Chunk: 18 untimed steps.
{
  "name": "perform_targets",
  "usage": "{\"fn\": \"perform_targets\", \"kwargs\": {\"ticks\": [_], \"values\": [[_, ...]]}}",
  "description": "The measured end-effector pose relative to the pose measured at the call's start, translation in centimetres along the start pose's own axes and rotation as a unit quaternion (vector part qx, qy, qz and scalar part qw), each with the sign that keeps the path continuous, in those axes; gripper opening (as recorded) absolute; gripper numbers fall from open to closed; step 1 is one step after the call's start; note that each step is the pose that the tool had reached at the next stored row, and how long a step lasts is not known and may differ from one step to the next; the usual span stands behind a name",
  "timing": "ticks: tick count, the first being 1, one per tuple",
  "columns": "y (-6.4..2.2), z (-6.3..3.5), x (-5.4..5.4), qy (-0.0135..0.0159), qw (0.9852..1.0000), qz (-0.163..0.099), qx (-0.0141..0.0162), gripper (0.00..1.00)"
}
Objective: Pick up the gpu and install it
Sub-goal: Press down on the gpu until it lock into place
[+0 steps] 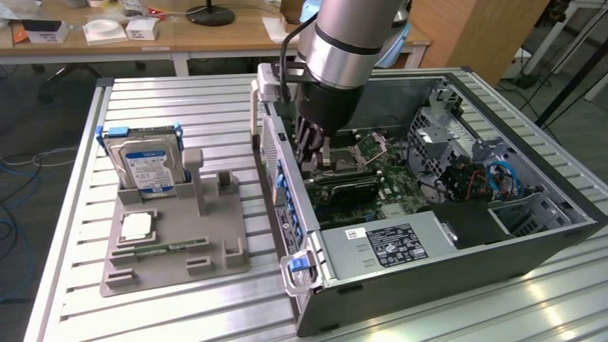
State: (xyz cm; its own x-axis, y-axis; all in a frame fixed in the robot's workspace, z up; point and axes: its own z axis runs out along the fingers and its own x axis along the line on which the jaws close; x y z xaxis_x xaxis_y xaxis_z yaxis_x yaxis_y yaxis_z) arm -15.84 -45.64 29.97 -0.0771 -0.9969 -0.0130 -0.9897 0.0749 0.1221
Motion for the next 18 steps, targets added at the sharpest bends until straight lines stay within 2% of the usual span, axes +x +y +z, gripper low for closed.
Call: {"fn": "perform_targets", "kwargs": {"ticks": [8,17,18], "values": [[0.09,0.04,0.14,-0.0001,1.0,0.0,0.0001,0.11],[0.03,0.61,0.16,0.0008,1.0,0.0,-0.0003,0.11],[0.02,0.56,0.14,0.0009,1.0,0.0,-0.0014,0.11]]}}
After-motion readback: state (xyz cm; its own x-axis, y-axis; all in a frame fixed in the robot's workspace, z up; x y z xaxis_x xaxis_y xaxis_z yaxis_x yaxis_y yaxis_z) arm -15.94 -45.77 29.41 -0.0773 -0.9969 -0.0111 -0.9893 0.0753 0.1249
